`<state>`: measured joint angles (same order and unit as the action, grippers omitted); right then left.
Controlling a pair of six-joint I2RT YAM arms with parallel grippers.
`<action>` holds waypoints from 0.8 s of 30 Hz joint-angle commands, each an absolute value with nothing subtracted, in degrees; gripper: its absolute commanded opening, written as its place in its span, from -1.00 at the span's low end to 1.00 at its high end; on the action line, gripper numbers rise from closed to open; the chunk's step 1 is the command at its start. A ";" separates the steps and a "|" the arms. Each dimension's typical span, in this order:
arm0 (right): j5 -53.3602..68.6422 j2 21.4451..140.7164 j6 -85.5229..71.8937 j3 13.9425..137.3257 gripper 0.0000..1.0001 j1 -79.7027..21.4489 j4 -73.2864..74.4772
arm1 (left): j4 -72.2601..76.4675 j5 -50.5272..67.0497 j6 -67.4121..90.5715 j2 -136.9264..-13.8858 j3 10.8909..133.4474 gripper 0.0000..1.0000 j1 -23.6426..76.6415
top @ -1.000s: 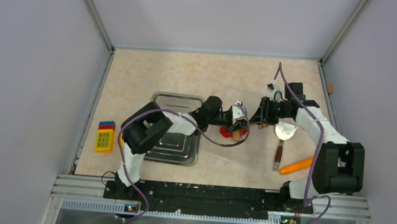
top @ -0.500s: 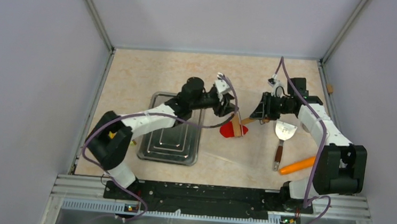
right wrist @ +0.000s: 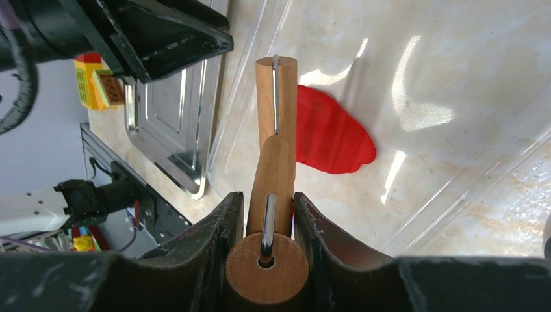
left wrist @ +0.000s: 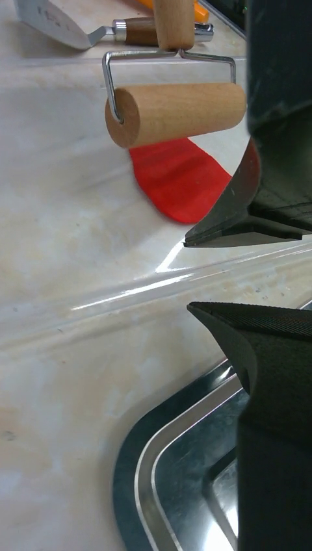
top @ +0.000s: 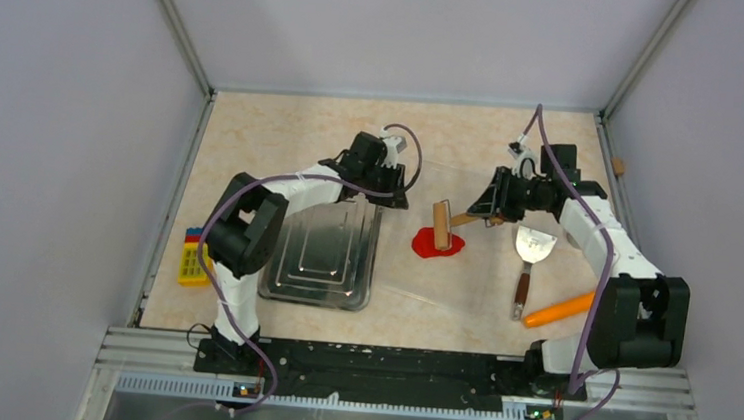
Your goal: Roll out the dumpling wrappers from the dough
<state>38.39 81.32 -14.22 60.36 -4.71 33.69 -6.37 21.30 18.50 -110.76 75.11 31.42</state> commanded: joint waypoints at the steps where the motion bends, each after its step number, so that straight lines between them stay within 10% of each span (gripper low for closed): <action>1: 38.93 81.35 -18.95 59.75 -1.00 -4.33 30.66 | -7.21 17.71 26.01 -111.07 76.12 -0.23 32.04; 8: 37.49 83.56 -18.62 58.42 -1.00 -4.35 31.03 | -6.93 16.27 29.68 -115.50 75.06 -0.31 32.06; 18: 34.80 90.75 -15.99 58.42 -1.00 -4.55 32.98 | -6.63 16.41 31.79 -119.09 74.28 -1.00 32.03; 24: 27.94 95.24 -13.31 58.31 -1.00 -5.07 36.14 | -5.63 16.94 34.70 -119.57 73.14 -1.00 32.07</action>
<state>38.72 91.74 -18.02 58.63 -4.73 32.27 -5.76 19.79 33.15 -116.75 75.02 32.03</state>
